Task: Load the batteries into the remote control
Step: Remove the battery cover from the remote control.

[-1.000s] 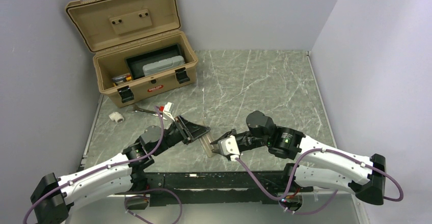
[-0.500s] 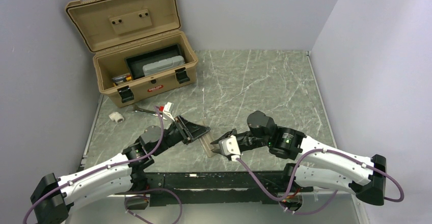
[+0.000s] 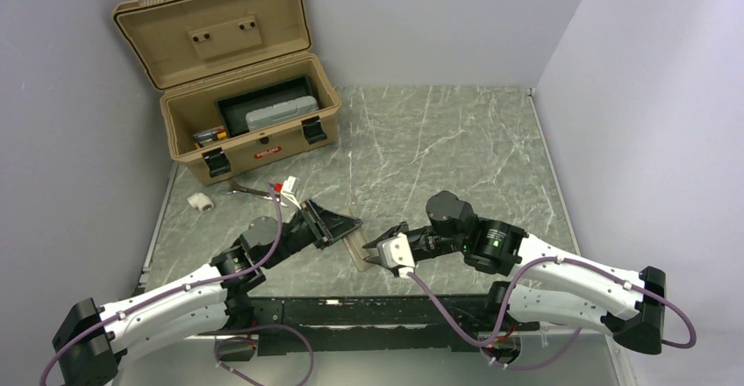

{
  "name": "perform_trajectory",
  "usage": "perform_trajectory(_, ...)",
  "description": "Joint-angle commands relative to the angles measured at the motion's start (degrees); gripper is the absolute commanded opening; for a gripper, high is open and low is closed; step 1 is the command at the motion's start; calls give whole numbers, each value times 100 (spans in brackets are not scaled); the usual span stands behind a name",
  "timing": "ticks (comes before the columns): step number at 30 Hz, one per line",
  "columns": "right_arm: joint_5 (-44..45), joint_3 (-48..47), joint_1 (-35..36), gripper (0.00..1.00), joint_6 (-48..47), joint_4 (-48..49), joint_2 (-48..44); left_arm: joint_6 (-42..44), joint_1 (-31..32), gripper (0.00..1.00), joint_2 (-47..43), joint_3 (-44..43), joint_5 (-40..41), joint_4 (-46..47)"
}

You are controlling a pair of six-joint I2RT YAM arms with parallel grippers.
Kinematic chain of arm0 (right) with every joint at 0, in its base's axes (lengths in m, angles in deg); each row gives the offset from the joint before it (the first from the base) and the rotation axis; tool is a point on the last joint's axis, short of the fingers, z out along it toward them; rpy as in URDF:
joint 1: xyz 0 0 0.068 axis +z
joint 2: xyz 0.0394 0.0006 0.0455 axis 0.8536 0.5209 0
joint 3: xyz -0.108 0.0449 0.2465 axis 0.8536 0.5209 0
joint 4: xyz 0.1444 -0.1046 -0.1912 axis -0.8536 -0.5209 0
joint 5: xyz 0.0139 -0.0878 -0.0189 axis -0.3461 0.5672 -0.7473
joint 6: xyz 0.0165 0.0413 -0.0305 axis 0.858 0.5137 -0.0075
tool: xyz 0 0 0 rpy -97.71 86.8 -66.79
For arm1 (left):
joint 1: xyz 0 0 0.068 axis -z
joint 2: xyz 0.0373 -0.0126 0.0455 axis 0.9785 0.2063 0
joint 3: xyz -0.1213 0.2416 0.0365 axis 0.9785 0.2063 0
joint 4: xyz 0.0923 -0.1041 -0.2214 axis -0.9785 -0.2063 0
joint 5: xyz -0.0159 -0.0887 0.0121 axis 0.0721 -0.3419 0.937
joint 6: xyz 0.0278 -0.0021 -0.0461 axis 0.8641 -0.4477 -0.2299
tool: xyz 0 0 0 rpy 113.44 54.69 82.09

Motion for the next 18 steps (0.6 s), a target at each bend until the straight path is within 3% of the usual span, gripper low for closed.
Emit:
perform_trajectory(1, 146, -199, -32, 33, -73, 411, -108, -7, 54, 0, -86, -13, -226, 11)
perform_trajectory(18, 2, -37, -36, 33, 6, 327, -132, -63, 51, 0, -167, 38, -168, 26)
